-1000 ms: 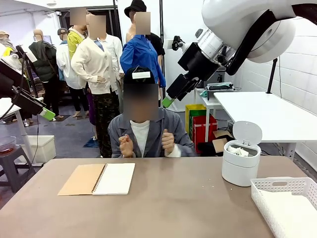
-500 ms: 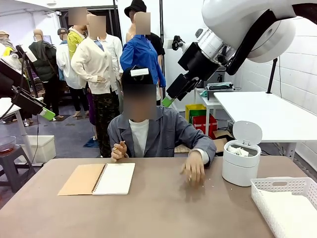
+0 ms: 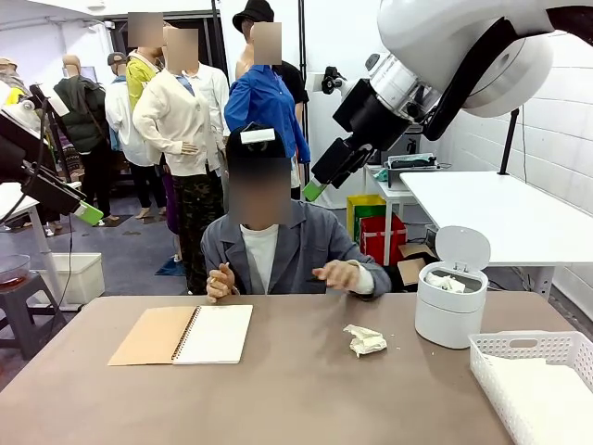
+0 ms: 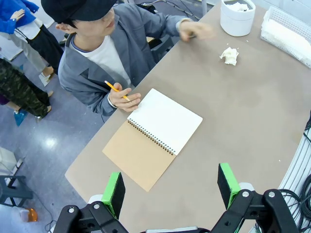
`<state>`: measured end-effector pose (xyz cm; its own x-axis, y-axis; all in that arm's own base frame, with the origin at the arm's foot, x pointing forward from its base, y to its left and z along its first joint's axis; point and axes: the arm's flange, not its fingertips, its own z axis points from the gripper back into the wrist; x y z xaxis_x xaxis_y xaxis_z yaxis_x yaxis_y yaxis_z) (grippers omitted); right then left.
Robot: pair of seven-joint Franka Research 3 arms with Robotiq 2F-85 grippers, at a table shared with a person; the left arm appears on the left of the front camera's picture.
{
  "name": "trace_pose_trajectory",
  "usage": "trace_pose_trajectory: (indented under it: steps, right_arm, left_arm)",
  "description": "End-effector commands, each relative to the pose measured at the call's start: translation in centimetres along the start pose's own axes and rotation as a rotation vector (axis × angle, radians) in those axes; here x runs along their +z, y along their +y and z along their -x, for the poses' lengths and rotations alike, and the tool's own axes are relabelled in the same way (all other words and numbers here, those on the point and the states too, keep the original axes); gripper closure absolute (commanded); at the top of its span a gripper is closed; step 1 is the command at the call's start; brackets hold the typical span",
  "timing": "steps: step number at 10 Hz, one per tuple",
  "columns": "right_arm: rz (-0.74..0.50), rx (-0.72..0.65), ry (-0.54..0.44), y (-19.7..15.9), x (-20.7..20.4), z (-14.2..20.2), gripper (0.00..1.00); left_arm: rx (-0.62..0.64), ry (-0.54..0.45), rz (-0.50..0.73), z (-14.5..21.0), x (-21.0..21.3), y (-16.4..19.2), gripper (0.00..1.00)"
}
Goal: Sort the paper based on its condition.
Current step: If a person hands you a paper, place it in the Organizing basket , and if it's crumpled, put it in the Trash can.
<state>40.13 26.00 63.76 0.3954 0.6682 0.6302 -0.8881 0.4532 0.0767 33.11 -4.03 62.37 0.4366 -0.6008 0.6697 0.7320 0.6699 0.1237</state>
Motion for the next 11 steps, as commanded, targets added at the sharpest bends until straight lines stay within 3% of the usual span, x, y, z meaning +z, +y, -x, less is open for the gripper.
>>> trace_pose_trajectory:
  steps: [1, 10, 11]
  right_arm:
    - [-0.005, 0.001, 0.001, -0.02, -0.16, 0.14, 0.00]
    - [0.000, 0.000, 0.000, 0.00, 0.01, 0.00, 0.00]
    - [-0.018, 0.009, 0.100, -0.12, -0.72, 0.60, 0.00]
  left_arm:
    - [0.002, -0.006, -0.002, 0.02, 0.03, 0.18, 0.00]
    - [0.002, -0.006, -0.002, 0.02, 0.03, 0.18, 0.00]
    - [0.002, -0.006, -0.002, 0.02, 0.03, 0.18, 0.00]
